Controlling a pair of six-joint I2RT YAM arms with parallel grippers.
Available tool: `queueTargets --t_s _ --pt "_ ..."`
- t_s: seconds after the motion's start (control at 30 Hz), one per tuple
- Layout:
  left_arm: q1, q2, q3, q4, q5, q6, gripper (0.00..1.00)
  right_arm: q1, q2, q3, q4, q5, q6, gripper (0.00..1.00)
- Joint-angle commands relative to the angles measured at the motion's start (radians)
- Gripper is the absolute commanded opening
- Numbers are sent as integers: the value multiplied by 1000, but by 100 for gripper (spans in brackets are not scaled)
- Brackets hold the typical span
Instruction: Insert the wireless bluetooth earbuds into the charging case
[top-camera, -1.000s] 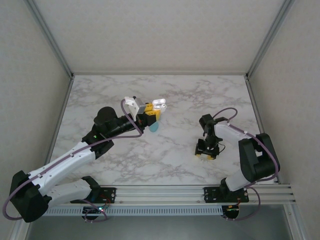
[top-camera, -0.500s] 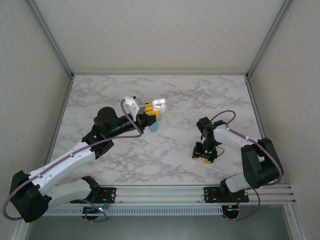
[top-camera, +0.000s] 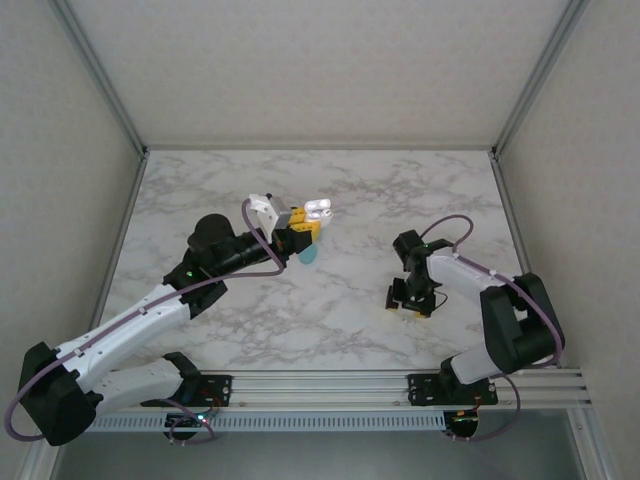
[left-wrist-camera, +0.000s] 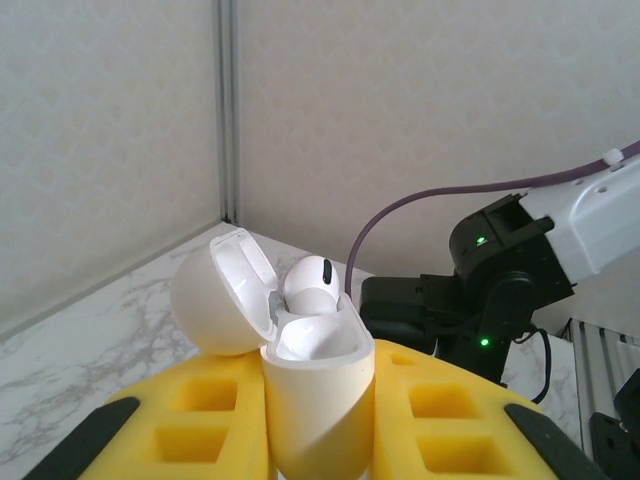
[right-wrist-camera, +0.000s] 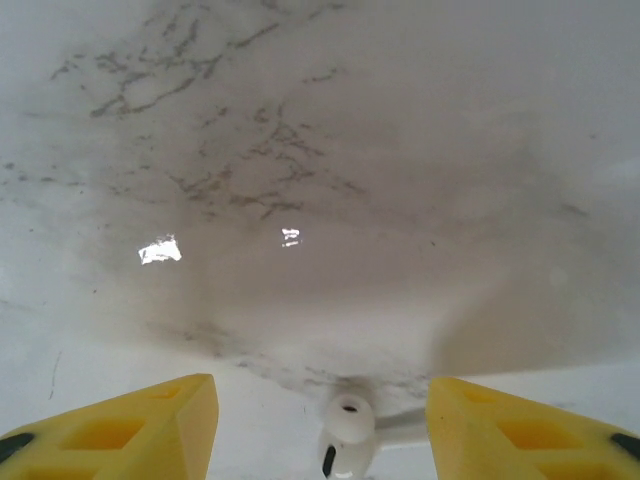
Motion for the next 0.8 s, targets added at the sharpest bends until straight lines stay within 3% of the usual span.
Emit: queueTargets --t_s 0.0,0.57,0.77 --pt "-5 -14 -2 12 -11 5 0 -4 32 -23 13 -48 -4 57" --pt "-5 6 1 20 -4 5 0 49 -72 -58 -55 -120 65 53" --pt "-5 -5 -2 8 -12 8 0 62 -72 4 -142 -2 69 52"
